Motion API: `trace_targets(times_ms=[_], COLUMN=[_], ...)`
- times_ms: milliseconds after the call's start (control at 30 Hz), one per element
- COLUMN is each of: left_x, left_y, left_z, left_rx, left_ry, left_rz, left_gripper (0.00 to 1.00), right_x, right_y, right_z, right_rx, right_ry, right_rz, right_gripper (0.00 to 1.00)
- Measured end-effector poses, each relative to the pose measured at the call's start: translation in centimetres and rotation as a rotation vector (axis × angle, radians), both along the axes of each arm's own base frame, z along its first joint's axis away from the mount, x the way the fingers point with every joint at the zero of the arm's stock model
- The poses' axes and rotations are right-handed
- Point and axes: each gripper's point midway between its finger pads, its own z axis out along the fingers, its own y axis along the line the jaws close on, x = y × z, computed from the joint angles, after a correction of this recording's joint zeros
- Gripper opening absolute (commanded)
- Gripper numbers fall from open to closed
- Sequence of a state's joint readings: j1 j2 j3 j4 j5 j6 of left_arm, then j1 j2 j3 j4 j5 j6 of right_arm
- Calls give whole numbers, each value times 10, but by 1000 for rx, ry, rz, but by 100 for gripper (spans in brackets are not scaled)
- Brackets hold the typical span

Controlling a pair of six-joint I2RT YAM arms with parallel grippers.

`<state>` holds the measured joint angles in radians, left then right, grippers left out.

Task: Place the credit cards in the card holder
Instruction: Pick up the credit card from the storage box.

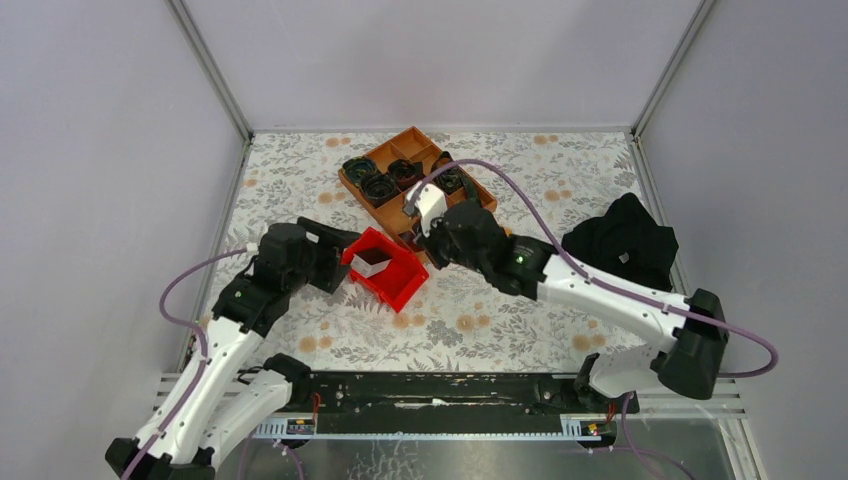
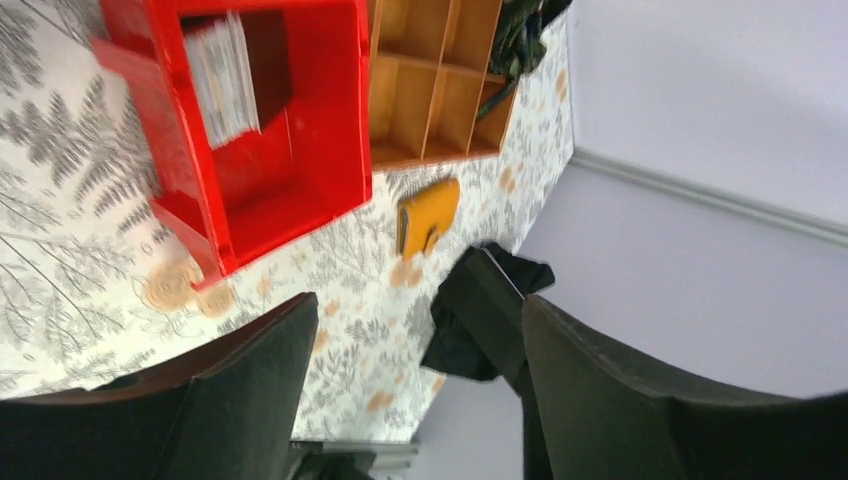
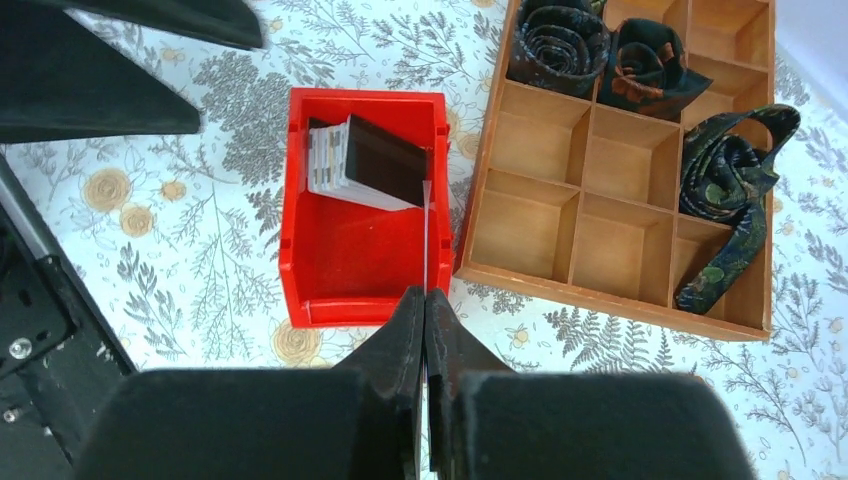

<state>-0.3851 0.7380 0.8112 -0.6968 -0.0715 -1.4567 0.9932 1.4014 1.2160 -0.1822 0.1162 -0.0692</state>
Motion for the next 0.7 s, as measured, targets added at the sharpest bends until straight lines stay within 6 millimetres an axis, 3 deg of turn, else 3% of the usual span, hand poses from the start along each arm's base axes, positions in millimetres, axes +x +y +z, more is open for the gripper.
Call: trace_targets(times_ms=[267, 500, 700], left_x=[-14, -21, -26], left_y=[-51, -79, -92], left_z=[2, 9, 13], left_rx=[-178, -271, -315], left_ry=[96, 133, 153], left_rz=[-181, -274, -311], left_gripper=[80, 78, 73], right_x=[-39, -60, -73], right_y=[-9, -5, 1], right_z=[7, 19, 27], right_rx=[-30, -64, -95], right_ry=[-193, -345, -441], right_rz=[56, 88, 110], right_gripper=[0, 0, 0])
